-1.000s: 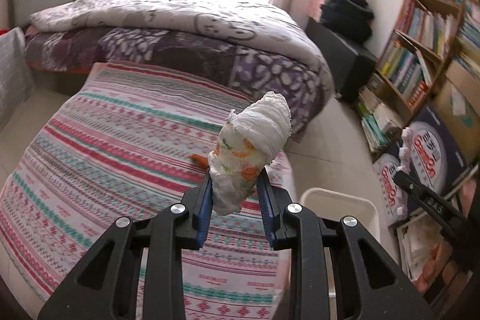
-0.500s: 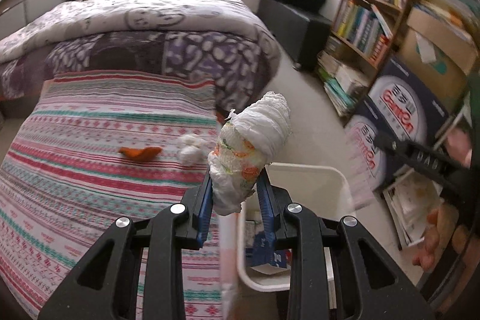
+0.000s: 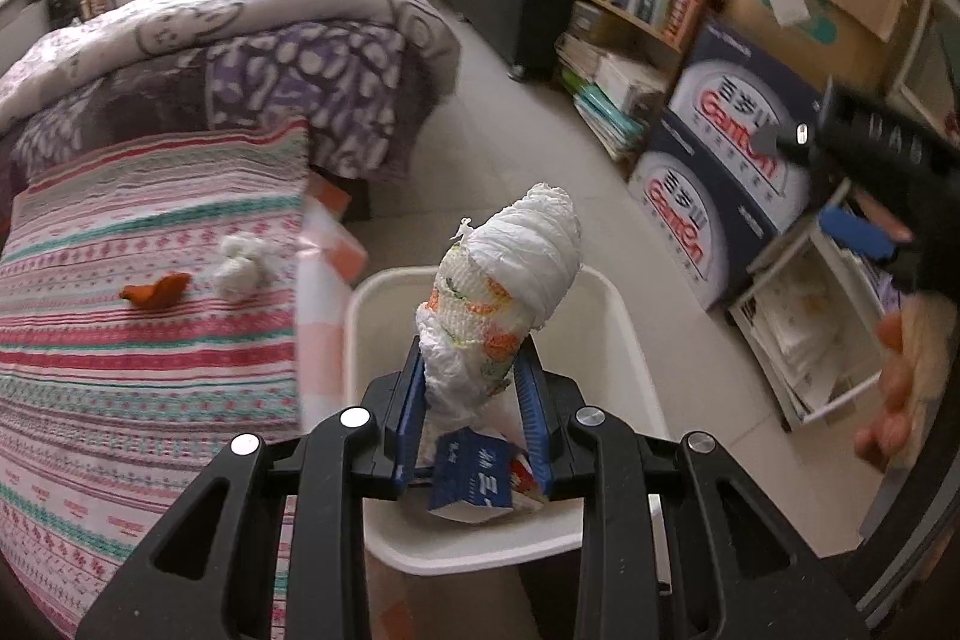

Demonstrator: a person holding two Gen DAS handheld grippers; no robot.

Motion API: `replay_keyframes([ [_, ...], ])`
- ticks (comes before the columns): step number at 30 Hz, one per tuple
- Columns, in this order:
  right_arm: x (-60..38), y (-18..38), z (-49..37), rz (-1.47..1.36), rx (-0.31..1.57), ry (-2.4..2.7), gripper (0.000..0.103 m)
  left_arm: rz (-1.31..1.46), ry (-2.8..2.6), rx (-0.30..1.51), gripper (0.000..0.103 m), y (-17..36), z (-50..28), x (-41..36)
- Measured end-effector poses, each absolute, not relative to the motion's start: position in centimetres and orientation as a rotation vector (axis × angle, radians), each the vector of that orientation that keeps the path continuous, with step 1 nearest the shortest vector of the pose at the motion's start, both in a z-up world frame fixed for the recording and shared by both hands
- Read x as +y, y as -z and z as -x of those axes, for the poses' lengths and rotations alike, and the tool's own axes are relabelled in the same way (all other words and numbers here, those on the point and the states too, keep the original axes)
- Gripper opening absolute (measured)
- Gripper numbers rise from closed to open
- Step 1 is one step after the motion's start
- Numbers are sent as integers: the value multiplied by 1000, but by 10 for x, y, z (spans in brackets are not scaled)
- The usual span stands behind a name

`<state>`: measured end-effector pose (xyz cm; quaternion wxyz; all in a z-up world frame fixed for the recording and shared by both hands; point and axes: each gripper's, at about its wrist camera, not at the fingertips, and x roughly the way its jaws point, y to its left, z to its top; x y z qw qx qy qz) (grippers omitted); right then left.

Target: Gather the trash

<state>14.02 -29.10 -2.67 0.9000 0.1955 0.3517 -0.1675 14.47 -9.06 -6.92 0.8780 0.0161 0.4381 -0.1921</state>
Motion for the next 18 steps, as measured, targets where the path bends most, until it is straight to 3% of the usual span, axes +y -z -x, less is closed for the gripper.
replay_keyframes([
  [2,-297,28,-139,-414,728,358,89,-41,432,936,30,75,-144,-99],
  [4,-302,28,-137,-421,726,369,90,-54,461,966,44,82,-143,-108],
  [5,-305,28,-137,-425,724,376,90,-58,473,980,55,85,-144,-112],
  [6,-307,29,-136,-430,722,383,90,-61,472,981,58,86,-144,-113],
  [12,-309,32,-137,-446,742,370,92,-50,405,975,67,88,-160,-101],
  [18,-296,37,-144,-449,777,321,94,-30,212,986,68,101,-205,-65],
])
